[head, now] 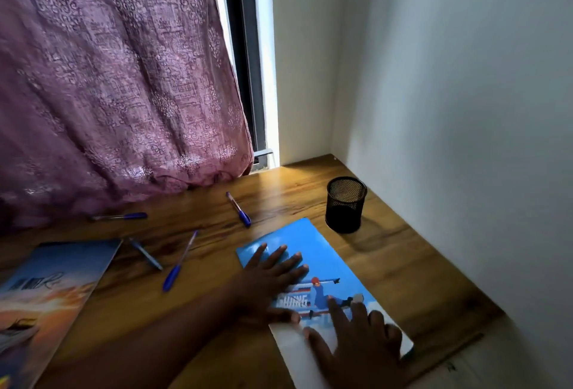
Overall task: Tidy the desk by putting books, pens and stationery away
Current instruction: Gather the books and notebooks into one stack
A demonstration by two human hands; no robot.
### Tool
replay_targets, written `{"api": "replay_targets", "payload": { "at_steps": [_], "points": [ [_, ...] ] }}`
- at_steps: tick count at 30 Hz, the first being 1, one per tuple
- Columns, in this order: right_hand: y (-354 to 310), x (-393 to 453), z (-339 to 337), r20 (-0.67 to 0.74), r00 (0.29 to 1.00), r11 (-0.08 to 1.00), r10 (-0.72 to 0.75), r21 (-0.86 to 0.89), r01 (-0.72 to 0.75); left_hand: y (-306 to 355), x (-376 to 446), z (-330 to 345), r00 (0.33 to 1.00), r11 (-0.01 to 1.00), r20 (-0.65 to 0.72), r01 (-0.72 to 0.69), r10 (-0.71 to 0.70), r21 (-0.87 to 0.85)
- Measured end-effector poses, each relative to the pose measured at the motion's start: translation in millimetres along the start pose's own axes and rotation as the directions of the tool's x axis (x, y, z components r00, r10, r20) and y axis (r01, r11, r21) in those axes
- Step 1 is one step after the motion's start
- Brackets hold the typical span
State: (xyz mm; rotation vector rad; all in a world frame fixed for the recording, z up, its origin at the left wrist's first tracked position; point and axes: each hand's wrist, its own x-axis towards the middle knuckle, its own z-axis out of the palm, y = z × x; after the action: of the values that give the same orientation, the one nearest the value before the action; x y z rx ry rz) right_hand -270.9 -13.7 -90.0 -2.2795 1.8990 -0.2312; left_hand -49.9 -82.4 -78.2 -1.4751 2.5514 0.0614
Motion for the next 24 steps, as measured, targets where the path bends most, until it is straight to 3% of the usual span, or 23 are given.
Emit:
{"api": "replay_targets", "payload": {
  "at_steps": [4, 8, 20, 24],
  "points": [
    [13, 17, -9, -0.050, 0.984, 0.984, -0.170, -0.060, 0.167, -21, 15, -8, 1.000, 1.000, 0.025, 0.014, -0.014, -0.018],
    [26, 32, 1, 0.023, 0.941, 0.934, -0.338, -0.119, 0.338, -21, 19, -2, 0.998, 0.995, 0.003, 0.058, -0.057, -0.076],
    [25, 33, -3, 0.198, 0.937, 0.946, -0.287, -0.093, 0.310, -10, 16, -7, 0.994, 0.993, 0.039, 0.105, -0.103, -0.061],
    [15, 41, -17, 0.171, 0.939, 0.936, -0.299, -0.142, 0.323, 5, -13, -19, 0.980, 0.979, -0.101, 0.157, -0.171, -0.131]
  ]
}}
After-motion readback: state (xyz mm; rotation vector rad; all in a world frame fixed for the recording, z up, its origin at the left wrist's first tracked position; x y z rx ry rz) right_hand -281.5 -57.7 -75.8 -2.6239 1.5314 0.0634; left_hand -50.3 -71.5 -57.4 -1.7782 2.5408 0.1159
